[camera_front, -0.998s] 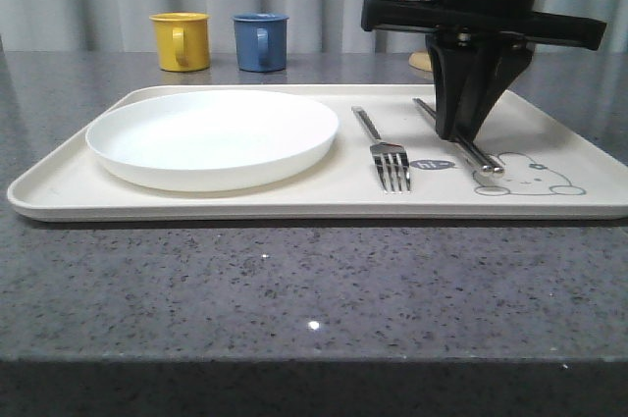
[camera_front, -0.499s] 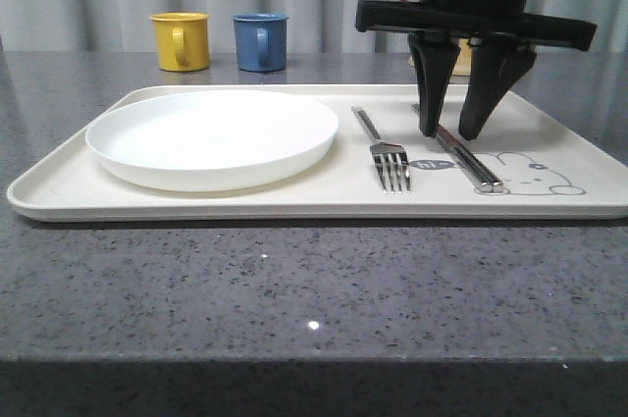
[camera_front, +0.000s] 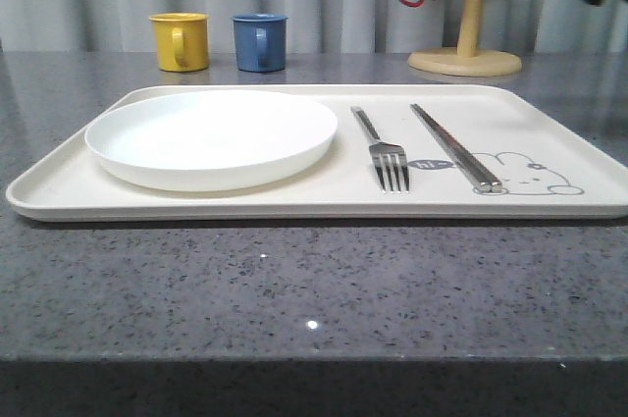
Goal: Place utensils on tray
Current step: 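Move the right gripper back and grasp the steel spoon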
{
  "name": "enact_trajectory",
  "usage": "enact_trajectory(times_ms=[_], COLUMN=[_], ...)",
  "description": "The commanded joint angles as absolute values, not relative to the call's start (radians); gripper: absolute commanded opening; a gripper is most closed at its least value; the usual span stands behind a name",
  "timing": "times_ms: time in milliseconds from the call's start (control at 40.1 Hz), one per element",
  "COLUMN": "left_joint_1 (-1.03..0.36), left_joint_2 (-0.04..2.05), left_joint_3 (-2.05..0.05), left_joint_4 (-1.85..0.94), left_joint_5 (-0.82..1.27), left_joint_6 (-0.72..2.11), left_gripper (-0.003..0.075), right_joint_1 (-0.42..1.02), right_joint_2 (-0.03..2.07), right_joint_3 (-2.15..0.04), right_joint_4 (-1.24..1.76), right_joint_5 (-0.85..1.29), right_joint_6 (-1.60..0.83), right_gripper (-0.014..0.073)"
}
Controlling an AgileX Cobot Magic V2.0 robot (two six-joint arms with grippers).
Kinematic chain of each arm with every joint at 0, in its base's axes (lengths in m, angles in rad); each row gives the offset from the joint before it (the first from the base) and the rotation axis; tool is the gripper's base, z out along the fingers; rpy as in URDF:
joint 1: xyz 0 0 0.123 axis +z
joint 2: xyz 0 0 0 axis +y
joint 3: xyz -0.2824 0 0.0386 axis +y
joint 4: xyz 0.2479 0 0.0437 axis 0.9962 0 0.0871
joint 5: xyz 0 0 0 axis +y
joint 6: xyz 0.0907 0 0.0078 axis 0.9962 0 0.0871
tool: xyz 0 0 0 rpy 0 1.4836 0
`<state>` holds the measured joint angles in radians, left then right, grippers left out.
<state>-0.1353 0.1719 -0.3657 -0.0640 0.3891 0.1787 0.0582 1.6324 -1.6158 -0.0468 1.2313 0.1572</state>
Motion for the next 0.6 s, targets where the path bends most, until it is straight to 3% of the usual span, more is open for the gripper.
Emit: enact_trajectory(times_ms=[0,200,574], left_joint_1=[-0.135,-0.135,-0.135], left_joint_2=[0.182,0.182,0.182], left_joint_3=[-0.394,-0.394,-0.394], left_joint_4=[-0.074,-0.074,-0.074], left_joint_5=[0.302,0.301,0.301], left_joint_6=[0.177,0.177,0.177], left_gripper=[-0.0018,-0.0018,-0.0018], right_joint_1=[-0.065,-0.211,-0.221], right_joint_2=[1.569,1.608,1.708], right_joint_3=[-1.591,-1.523,-1.523], right_joint_4=[-0.073,-0.071,-0.065], right_joint_5=[1.336,1.267,1.194], right_joint_6=[0.073,0.037,0.013], right_gripper=[0.0311,0.0311,0.0311])
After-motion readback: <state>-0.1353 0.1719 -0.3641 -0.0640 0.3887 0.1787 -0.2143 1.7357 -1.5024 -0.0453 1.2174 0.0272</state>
